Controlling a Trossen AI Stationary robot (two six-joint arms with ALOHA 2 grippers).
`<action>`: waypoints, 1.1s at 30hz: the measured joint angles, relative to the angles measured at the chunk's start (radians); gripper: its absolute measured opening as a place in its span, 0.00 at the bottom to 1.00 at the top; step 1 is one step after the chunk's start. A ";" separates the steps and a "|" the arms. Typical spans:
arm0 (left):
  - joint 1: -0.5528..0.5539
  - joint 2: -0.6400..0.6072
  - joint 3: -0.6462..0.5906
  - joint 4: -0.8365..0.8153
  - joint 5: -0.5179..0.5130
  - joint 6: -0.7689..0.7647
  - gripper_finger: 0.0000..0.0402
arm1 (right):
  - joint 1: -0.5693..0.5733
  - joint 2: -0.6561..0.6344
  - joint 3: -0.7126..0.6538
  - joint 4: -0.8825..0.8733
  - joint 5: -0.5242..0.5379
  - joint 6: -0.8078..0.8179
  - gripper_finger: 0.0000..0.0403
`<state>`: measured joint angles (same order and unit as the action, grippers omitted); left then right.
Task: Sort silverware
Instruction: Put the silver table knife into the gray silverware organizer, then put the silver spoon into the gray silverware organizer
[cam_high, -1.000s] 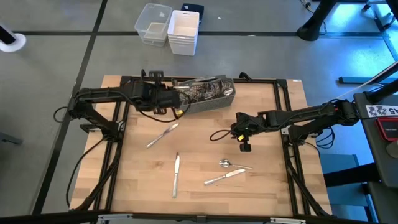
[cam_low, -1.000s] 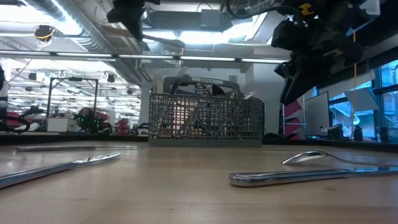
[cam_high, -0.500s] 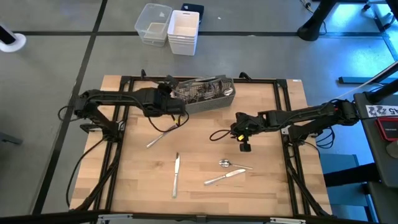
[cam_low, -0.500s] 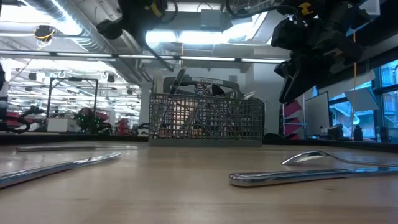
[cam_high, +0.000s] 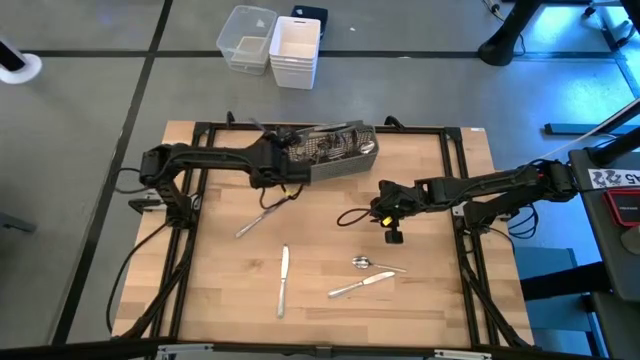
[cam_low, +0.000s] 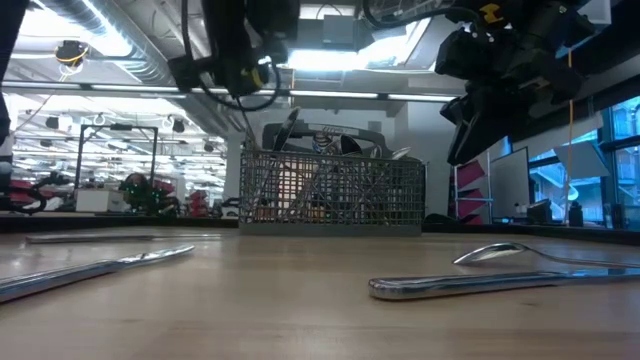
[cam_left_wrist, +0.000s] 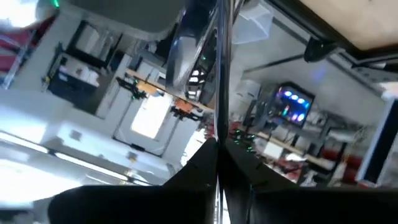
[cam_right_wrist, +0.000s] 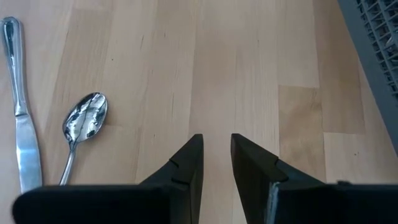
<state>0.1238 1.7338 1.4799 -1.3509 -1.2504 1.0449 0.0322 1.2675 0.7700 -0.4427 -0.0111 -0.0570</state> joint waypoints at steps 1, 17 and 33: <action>0.002 0.010 0.000 0.008 0.000 0.022 0.02 | 0.000 0.000 0.000 0.000 0.000 0.000 0.21; -0.003 0.106 0.000 0.207 0.005 -0.024 0.11 | 0.000 0.000 0.000 -0.001 0.000 0.001 0.21; -0.189 0.024 0.000 0.158 0.242 -0.905 0.09 | 0.001 0.000 0.000 -0.013 -0.205 0.343 0.21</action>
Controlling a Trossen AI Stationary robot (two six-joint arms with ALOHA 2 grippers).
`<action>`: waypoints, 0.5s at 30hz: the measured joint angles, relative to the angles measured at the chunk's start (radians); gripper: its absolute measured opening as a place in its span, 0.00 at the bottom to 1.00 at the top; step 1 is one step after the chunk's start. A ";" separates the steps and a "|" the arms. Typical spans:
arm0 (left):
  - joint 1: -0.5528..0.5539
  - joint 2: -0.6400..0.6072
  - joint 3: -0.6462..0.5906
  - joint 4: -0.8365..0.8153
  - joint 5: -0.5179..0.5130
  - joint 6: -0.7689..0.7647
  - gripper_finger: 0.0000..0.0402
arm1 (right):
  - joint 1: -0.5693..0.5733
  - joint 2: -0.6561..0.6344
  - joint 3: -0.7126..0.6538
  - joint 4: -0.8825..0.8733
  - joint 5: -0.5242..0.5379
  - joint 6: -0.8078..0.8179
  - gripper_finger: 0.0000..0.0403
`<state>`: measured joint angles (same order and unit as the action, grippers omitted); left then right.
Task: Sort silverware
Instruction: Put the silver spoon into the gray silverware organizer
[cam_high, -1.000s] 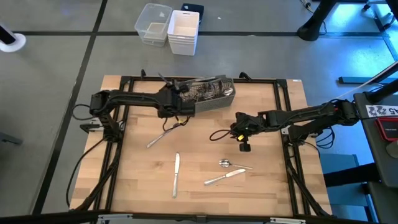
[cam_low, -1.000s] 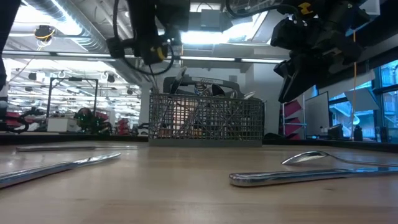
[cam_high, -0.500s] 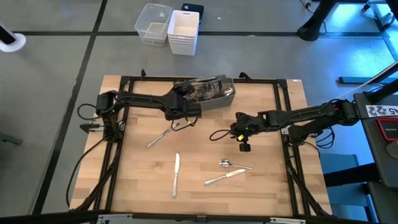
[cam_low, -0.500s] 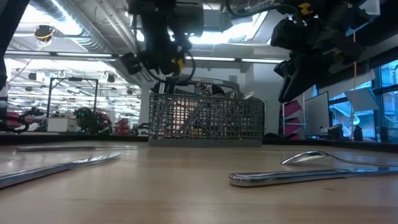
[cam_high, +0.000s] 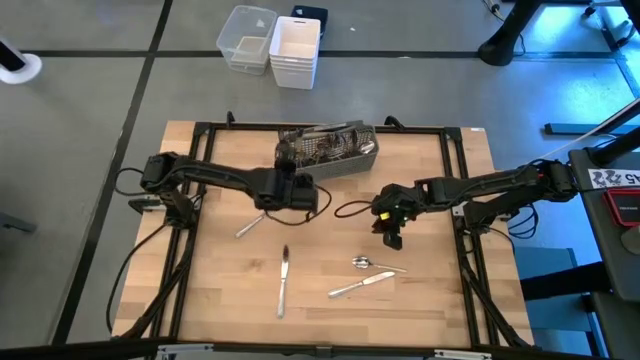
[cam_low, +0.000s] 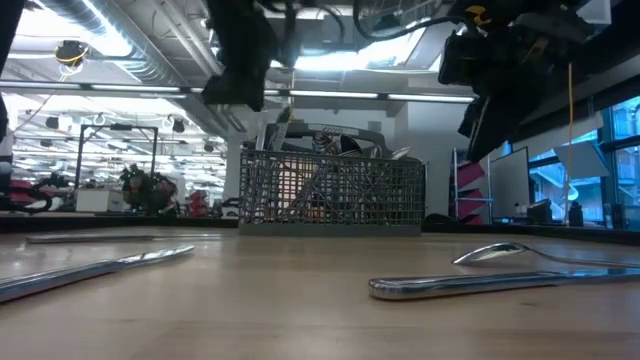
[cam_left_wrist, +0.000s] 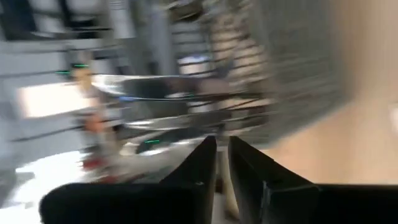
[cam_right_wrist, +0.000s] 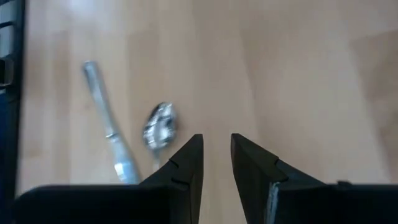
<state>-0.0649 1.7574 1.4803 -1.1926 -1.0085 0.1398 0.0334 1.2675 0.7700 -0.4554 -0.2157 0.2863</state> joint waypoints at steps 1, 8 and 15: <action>-0.015 -0.008 0.000 -0.006 0.050 -0.056 0.08 | 0.000 0.000 0.000 -0.006 -0.020 0.009 0.21; -0.126 -0.023 0.000 0.003 0.357 -0.329 0.05 | 0.069 0.000 0.000 -0.024 -0.075 0.033 0.21; -0.235 -0.017 0.000 0.017 0.403 -0.472 0.05 | 0.171 0.000 0.000 0.003 -0.098 0.135 0.21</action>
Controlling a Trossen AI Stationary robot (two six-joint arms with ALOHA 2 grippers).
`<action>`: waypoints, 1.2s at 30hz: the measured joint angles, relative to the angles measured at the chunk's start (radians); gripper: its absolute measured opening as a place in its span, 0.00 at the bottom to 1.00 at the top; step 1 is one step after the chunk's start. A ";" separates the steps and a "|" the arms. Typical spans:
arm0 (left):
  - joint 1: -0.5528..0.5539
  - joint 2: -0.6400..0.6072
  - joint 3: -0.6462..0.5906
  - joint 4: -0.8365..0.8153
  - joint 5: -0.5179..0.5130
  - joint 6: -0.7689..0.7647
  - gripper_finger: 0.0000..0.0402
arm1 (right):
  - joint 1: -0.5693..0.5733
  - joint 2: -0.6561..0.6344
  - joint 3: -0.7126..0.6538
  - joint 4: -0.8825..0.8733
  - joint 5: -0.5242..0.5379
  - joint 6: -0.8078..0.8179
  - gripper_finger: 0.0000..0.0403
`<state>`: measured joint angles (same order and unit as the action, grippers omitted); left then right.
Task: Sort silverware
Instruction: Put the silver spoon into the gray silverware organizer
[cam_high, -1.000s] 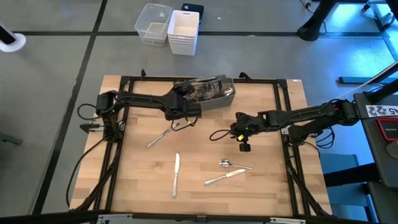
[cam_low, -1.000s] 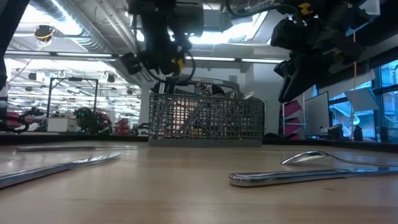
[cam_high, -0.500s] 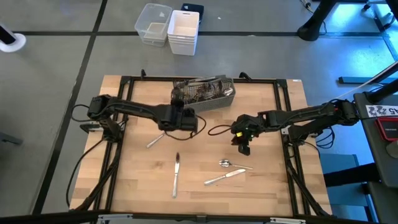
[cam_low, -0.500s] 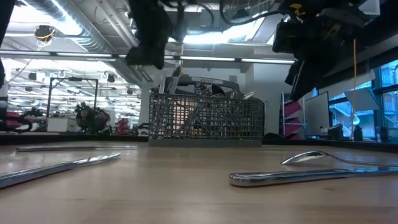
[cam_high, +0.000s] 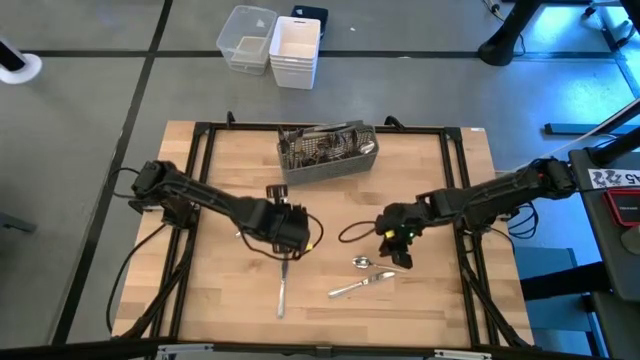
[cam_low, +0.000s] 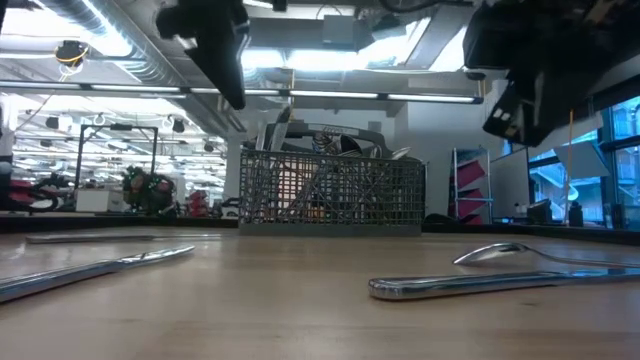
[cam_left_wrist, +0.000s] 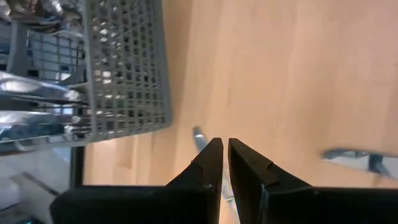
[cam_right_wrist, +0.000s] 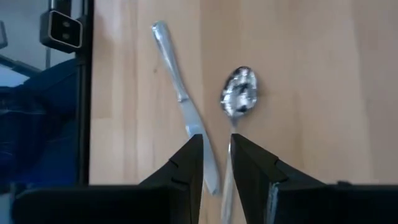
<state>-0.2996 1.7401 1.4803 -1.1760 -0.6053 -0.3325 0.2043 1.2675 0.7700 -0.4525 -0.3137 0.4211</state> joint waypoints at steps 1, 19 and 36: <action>-0.013 0.000 0.000 0.007 0.000 -0.010 0.05 | 0.011 0.003 0.000 0.009 0.009 0.019 0.21; -0.227 0.000 -0.228 0.351 -0.001 -0.251 0.05 | 0.066 0.295 0.000 0.122 0.052 0.139 0.55; -0.259 0.000 -0.380 0.576 -0.012 -0.347 0.05 | 0.100 0.340 0.000 0.172 0.202 0.122 0.55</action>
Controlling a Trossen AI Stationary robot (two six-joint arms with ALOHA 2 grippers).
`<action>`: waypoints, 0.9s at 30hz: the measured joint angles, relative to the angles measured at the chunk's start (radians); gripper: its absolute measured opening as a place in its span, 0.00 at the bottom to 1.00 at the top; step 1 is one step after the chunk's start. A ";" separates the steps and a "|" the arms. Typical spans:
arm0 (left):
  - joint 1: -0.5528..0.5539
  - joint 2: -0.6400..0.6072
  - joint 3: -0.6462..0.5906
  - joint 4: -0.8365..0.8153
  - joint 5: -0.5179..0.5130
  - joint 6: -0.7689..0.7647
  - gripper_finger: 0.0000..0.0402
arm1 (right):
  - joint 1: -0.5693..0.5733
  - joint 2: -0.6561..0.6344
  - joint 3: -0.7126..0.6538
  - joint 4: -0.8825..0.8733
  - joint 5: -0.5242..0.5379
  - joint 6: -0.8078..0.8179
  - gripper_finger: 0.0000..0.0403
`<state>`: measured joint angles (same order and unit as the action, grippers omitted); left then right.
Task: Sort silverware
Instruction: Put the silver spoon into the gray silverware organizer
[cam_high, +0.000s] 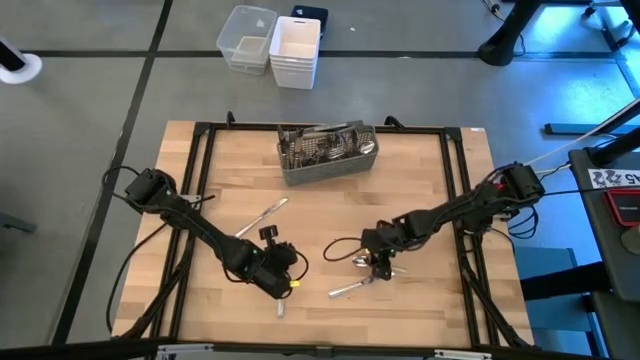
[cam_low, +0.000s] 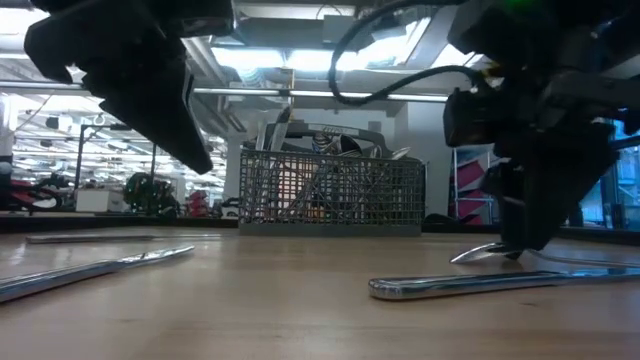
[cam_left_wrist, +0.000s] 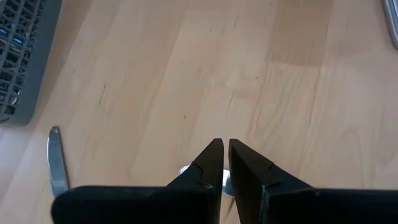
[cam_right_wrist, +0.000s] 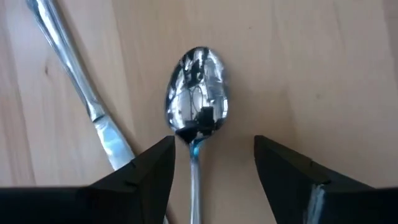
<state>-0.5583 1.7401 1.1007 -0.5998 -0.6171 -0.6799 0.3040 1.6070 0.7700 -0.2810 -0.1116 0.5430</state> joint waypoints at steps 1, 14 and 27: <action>0.000 0.000 0.000 0.003 -0.001 0.002 0.05 | 0.013 0.000 0.000 0.000 0.010 -0.001 0.55; 0.001 0.000 0.000 0.015 -0.032 0.025 0.05 | 0.115 0.020 0.000 -0.015 0.328 -0.002 0.55; 0.001 0.000 0.000 0.017 -0.040 0.025 0.05 | 0.117 0.099 0.015 -0.002 0.351 -0.002 0.41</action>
<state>-0.5575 1.7401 1.1011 -0.5824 -0.6575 -0.6549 0.4210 1.7061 0.7854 -0.2830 0.2392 0.5413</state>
